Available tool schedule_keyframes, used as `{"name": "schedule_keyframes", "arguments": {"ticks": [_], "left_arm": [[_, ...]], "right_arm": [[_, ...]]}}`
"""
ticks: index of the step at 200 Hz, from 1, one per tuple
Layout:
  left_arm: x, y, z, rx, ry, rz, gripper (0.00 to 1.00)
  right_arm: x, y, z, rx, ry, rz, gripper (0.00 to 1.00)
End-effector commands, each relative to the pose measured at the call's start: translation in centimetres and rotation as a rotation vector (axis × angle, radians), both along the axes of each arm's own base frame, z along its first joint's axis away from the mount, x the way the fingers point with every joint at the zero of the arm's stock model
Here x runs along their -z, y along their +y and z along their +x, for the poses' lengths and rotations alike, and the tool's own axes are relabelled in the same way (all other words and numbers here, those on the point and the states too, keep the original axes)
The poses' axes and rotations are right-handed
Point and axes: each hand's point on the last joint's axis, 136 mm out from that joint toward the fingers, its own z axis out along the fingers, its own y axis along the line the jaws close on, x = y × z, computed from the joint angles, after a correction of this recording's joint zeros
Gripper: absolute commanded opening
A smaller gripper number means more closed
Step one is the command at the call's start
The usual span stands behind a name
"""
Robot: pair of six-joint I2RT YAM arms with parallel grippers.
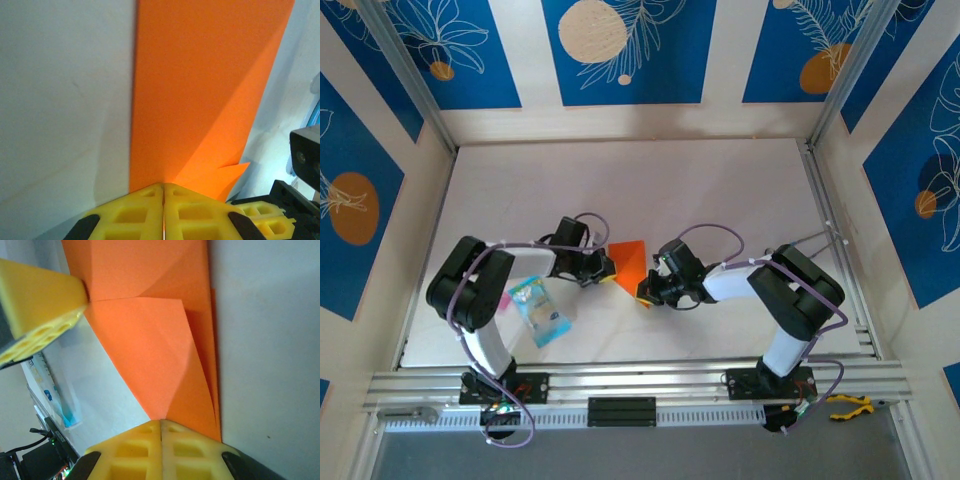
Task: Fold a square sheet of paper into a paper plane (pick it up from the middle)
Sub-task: Third fold the triangle at the center of the table.
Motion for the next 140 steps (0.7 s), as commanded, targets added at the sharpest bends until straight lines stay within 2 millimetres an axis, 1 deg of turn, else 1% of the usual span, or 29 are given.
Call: {"name": "schedule_keyframes", "arguments": {"ticks": [1, 26, 45, 58, 70, 97, 111, 127, 140], "left_arm": [[-0.1, 1.5, 0.3, -0.018, -0.018, 0.030, 0.10], [-1.6, 1.3, 0.6, -0.011, -0.046, 0.019, 0.10], [-2.6, 1.4, 0.8, -0.016, -0.067, 0.018, 0.11], [-3.2, 1.4, 0.9, -0.016, -0.077, 0.015, 0.12], [-3.8, 1.3, 0.9, -0.013, -0.086, 0.011, 0.14], [-4.3, 1.2, 0.7, -0.003, -0.087, 0.001, 0.20], [-4.2, 1.0, 0.6, 0.001, -0.075, -0.009, 0.22], [-4.3, 0.9, 0.6, 0.001, -0.070, -0.020, 0.23], [-4.3, 0.8, 0.6, 0.001, -0.070, -0.028, 0.24]], "right_arm": [[3.1, -3.1, -2.3, 0.012, 0.103, -0.126, 0.02], [1.2, -2.0, -1.7, -0.020, 0.055, -0.068, 0.03], [-1.0, -1.3, -0.7, -0.038, -0.005, -0.044, 0.05], [-2.3, -1.5, 0.0, -0.031, -0.041, -0.053, 0.08], [-3.1, -2.2, 0.7, -0.012, -0.068, -0.069, 0.10], [-3.6, -4.2, 2.3, 0.058, -0.085, -0.093, 0.18], [-3.6, -4.8, 2.9, 0.076, -0.083, -0.088, 0.24], [-3.7, -5.0, 3.4, 0.078, -0.086, -0.084, 0.29], [-3.8, -4.6, 3.6, 0.063, -0.082, -0.067, 0.34]]}}
